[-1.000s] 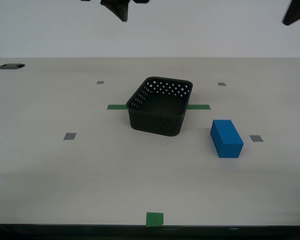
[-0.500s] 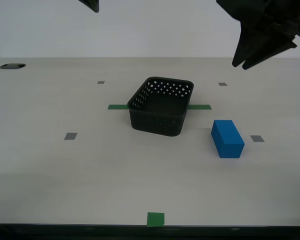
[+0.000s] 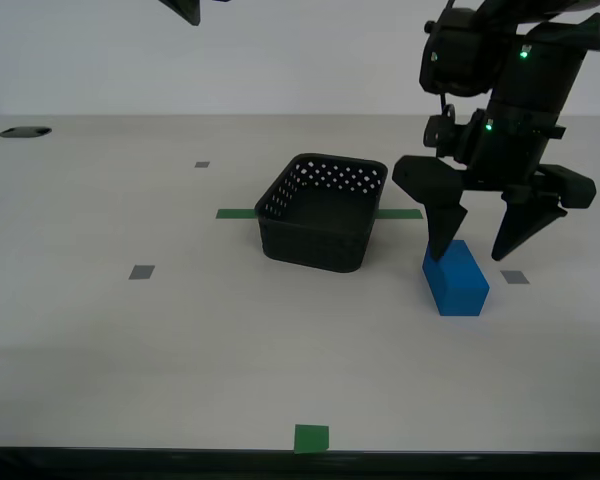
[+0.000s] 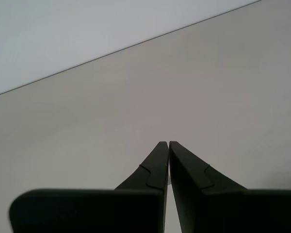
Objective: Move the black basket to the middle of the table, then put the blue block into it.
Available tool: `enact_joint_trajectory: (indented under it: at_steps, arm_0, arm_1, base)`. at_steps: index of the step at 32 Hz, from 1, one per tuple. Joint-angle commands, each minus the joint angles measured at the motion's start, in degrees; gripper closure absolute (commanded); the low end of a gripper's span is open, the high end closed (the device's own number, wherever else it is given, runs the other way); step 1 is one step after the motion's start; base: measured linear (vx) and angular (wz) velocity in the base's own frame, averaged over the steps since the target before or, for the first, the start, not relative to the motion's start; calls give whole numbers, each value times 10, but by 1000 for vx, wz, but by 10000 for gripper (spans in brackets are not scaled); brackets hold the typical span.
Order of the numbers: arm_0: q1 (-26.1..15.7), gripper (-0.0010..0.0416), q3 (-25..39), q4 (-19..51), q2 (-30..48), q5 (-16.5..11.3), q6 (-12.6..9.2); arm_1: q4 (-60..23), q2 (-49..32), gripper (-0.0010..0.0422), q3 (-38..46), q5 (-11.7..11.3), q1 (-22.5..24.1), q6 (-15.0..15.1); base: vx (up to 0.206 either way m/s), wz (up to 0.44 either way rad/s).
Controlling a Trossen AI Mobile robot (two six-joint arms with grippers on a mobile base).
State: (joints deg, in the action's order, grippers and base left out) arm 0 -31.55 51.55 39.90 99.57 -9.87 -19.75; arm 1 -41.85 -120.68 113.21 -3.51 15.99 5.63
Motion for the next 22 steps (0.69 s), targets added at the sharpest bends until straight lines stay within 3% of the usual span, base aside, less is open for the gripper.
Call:
enact_joint_trajectory:
  at_steps: [1, 5, 22]
  arm_0:
    - [-4, 57, 2, -11, -2, 3, -8]
    - [-7, 57, 1, -58, -1, 5, -29]
    - [-9, 59, -4, -51, 58, 5, -43]
  arm_1:
    - [0, 0, 412, 0, 1, -1, 3]
    - [0, 0, 412, 0, 1, -2, 2]
    - [-1, 0, 412, 0, 1, -2, 4]
  base:
    - [0, 0]
    - [0, 0]
    - [0, 0]
